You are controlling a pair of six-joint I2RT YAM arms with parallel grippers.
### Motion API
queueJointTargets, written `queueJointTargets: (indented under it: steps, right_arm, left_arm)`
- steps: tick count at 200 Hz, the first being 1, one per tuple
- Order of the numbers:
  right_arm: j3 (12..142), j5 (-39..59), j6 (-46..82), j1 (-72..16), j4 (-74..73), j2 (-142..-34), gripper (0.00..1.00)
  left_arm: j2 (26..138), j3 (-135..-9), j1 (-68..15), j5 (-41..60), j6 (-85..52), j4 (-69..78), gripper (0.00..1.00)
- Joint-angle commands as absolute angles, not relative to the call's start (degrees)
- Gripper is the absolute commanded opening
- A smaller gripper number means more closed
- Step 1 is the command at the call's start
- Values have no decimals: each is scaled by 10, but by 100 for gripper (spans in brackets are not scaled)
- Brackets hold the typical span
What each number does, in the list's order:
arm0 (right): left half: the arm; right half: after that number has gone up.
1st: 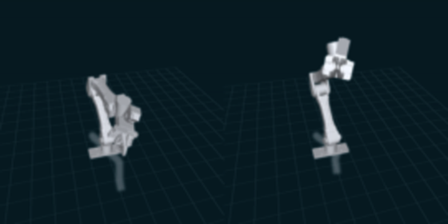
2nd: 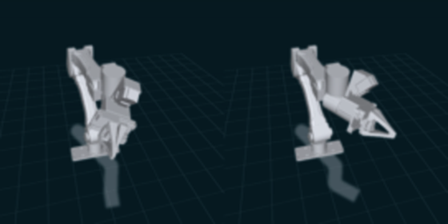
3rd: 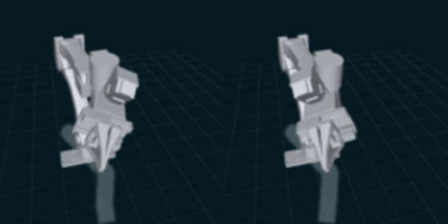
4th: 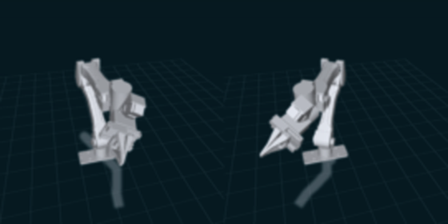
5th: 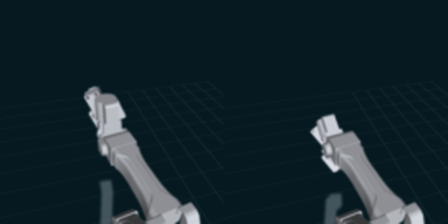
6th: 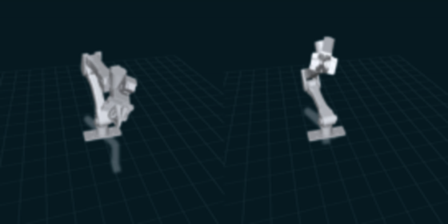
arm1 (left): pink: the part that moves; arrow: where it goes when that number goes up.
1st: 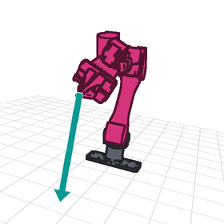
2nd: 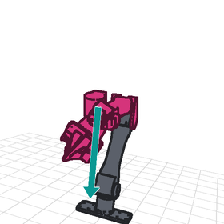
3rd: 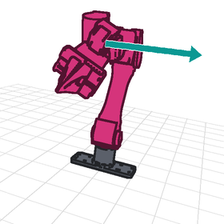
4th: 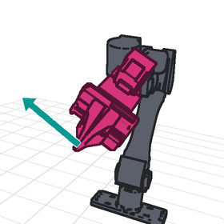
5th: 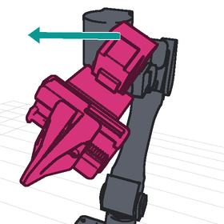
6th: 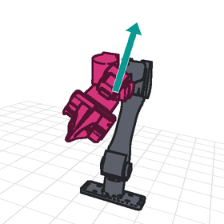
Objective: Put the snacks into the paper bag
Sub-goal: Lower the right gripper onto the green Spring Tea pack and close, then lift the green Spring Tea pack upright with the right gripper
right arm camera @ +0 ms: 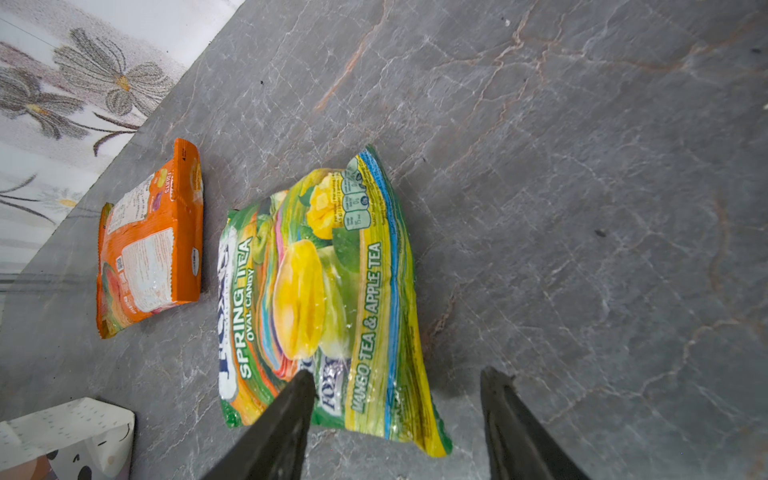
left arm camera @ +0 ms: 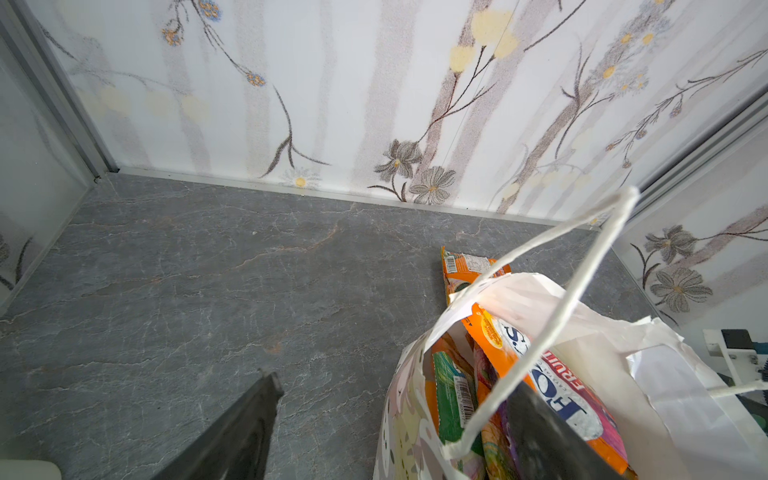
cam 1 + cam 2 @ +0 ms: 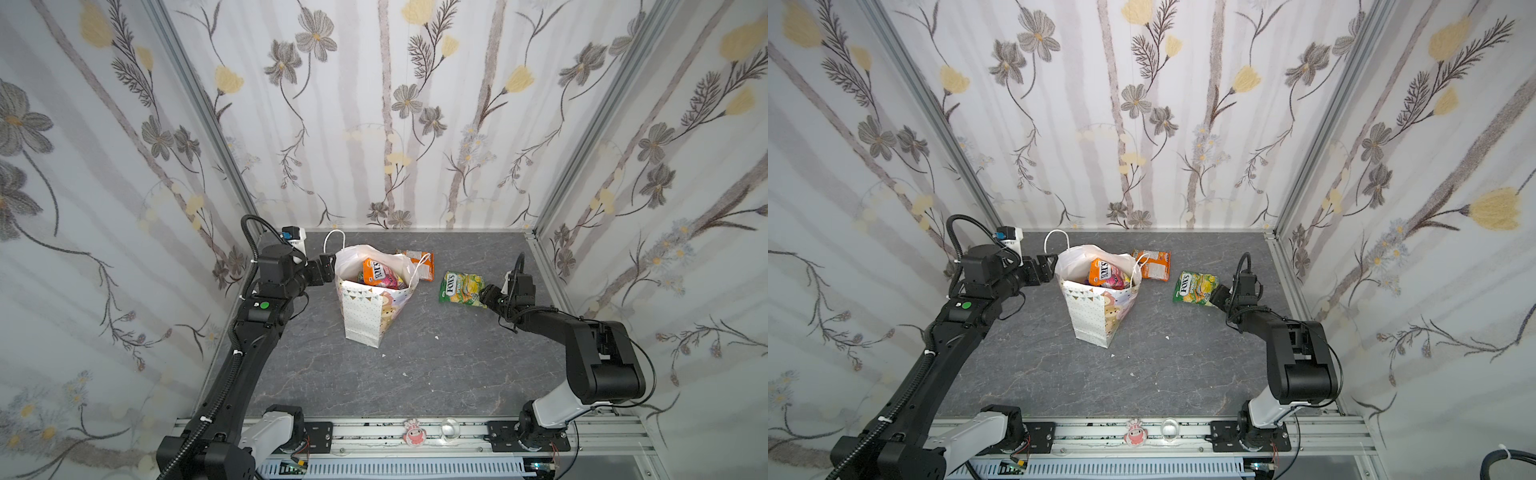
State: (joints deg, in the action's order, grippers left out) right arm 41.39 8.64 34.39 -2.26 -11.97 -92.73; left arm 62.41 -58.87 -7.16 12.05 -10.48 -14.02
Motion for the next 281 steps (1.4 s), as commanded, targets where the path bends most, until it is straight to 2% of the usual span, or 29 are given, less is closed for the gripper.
queueJointTargets:
  steps: [1,63,177,226,281]
  right_arm:
    - [427,91,338,-22,-123,-949,62]
    - [454,107,338,-22,-128,-989,58]
    - [438,127,348,-21,-157,-997,27]
    - [395,135,366,-21,-188,-962,18]
    - [376,138,368,-23,-193,-939,2]
  left_arm:
    - [625,-590,-72,112,-95,-135,88]
    - [628,-591,-71,116,-95,-134,89]
    - [631,-591,-71,130,-99,-133,90]
    - [629,-588,-71,154,-111,-127,90]
    - [634,-586,-72,180,-122,-118,89]
